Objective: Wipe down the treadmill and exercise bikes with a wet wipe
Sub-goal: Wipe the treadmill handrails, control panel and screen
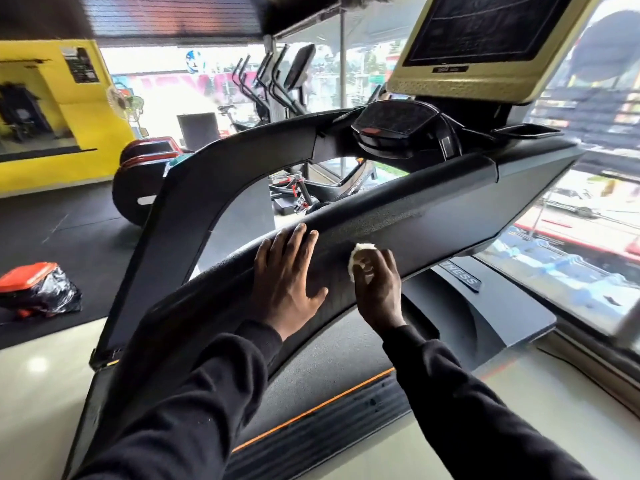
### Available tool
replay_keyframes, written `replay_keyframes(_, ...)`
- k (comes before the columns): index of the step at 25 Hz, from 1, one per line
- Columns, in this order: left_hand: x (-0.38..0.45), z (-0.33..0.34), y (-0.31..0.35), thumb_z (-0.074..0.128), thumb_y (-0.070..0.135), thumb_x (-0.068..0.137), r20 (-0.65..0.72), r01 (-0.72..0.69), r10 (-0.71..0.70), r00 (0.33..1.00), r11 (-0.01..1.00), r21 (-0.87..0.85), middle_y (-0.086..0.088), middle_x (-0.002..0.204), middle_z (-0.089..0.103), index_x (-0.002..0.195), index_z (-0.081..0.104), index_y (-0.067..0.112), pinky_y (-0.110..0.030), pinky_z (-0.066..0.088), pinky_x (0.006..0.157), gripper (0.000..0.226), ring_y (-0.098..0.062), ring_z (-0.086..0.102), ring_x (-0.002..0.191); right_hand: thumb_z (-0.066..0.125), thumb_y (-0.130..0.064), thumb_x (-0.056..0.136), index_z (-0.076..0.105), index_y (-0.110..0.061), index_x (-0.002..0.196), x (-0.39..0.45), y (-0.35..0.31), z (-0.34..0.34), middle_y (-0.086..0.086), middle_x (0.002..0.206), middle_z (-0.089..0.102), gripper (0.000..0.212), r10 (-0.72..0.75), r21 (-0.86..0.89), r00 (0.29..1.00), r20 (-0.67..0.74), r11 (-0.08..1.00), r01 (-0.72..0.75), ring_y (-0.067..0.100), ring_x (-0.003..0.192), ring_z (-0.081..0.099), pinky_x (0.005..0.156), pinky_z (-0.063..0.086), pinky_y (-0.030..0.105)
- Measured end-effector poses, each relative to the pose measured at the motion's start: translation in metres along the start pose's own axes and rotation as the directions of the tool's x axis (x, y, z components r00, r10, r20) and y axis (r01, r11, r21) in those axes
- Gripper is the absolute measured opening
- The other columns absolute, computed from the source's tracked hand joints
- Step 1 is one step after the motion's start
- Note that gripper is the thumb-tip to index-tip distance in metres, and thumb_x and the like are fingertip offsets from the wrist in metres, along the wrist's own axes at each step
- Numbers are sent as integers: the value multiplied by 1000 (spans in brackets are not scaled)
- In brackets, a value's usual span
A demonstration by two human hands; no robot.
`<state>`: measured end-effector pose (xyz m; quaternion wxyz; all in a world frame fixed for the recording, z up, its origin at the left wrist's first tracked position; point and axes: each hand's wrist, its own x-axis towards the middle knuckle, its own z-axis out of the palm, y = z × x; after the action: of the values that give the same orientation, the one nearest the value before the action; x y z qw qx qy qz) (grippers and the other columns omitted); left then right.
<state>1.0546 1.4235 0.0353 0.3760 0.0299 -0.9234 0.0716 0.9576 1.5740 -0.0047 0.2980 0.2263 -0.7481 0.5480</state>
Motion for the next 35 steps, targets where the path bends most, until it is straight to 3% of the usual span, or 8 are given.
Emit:
replay_keyframes(4,1,4,4,72,59,68,-27,56,-56,998,998,29,-6,154,38,150,38,17,-49,20,115,98,-30,38,136,62,-6,86,64,-7,98,20,-1,-6,8,98,55,12,278,56,946,-164,960,-273,20,86,55,78,45,36)
replay_keyframes(9,4,11,11,69,61,68,-72,80,-75,995,995,65,-7,151,41,148,40,16,-53,25,112,97,-32,41,134,63,-3,88,68,-8,102,6,2,-4,6,106,59,15,-236,-6,971,29,972,236,20,96,59,85,48,27)
replay_keyframes(12,7,10,8,70,63,66,-68,96,-89,994,991,99,-7,152,40,148,40,16,-53,26,112,100,-31,41,135,61,-7,85,65,-8,99,18,15,-6,8,101,55,14,124,60,978,-165,991,-116,21,84,55,77,46,30)
replay_keyframes(19,1,13,11,71,62,66,-109,99,-85,990,986,135,-8,151,42,148,40,15,-54,27,112,100,-32,43,134,62,-8,86,62,-8,102,-5,46,-5,9,101,54,15,202,-25,973,-107,978,-206,24,82,54,69,47,36)
replay_keyframes(23,0,13,9,72,59,66,-109,73,-59,992,989,130,-9,152,41,149,39,15,-54,27,112,100,-32,42,136,62,-4,87,63,-14,100,-35,54,1,1,102,55,16,-140,-84,986,90,985,148,17,80,58,70,43,24)
replay_keyframes(27,-3,13,7,73,56,66,-122,63,-48,991,991,121,-9,152,42,148,39,14,-53,26,113,99,-33,42,135,60,-3,86,59,-17,97,-32,46,7,0,100,53,17,150,-53,983,-105,986,-156,24,82,60,73,46,27)
replay_keyframes(30,-4,14,5,74,54,66,-125,51,-37,992,992,112,-9,151,42,148,39,14,-53,26,114,98,-33,41,135,61,-1,87,64,-14,98,-57,37,15,0,104,58,17,-201,-93,972,124,973,213,19,94,57,82,43,22)
replay_keyframes(35,-5,14,1,74,51,66,-113,30,-18,993,995,100,-8,154,40,149,38,13,-50,21,115,98,-33,40,136,59,-3,89,59,-12,99,-32,27,17,4,99,52,13,89,-82,993,-72,992,-95,28,85,57,74,41,27)
